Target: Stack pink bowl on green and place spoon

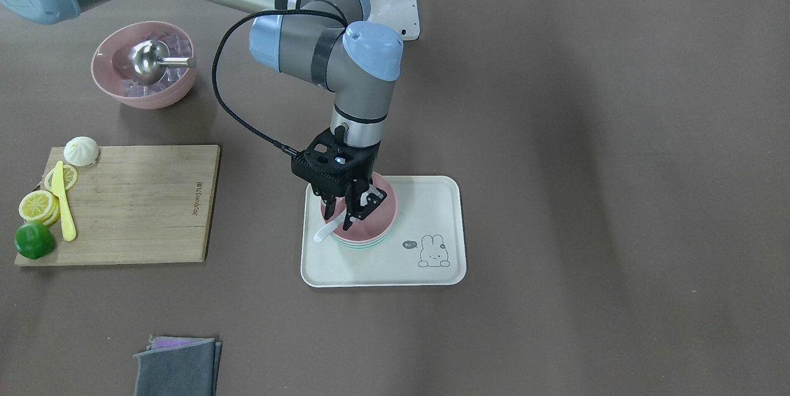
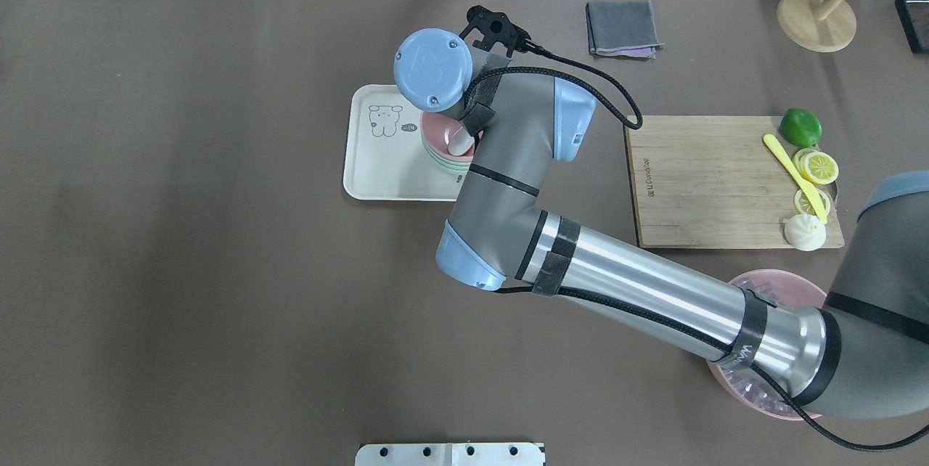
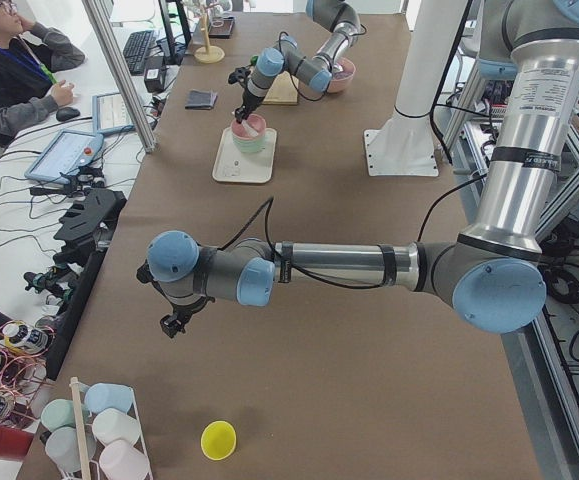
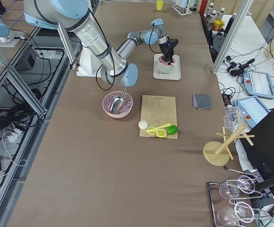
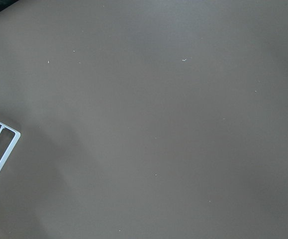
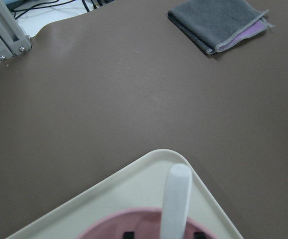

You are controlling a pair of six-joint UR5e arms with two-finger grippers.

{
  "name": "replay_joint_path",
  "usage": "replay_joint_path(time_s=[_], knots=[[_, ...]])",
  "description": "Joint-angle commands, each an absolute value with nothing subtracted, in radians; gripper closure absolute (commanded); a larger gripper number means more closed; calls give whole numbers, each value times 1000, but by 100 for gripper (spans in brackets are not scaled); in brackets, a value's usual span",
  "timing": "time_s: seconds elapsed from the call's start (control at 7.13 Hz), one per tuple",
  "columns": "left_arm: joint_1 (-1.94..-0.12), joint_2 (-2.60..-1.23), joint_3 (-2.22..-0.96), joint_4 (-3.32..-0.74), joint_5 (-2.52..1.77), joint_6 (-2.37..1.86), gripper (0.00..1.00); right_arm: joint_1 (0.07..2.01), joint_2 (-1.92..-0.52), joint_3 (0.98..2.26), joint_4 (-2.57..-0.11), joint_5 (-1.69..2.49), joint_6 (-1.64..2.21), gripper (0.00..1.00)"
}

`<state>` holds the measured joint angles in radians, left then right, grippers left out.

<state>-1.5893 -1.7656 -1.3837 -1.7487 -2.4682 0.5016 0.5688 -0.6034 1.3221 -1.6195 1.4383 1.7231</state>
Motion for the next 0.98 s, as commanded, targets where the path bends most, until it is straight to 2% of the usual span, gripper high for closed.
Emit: replay_joint_path(time_s=[0.0, 0.28, 0.56, 0.84], knots=[[-1589, -1766, -1384, -1747, -2468, 502, 1, 568, -620, 1325, -1615, 1417, 1704, 0], [-1591, -1764, -1385, -1743, -2456, 483, 1, 641, -656, 1365, -1605, 1501, 1556, 0], [-1595, -1763, -1407, -1741, -2409, 302, 2, 760, -757, 1538, -1614, 1708, 1376, 0], [-1594, -1641, -1510, -1762, -2425, -113, 2, 897, -880, 1623, -1608, 1897, 1162, 0]])
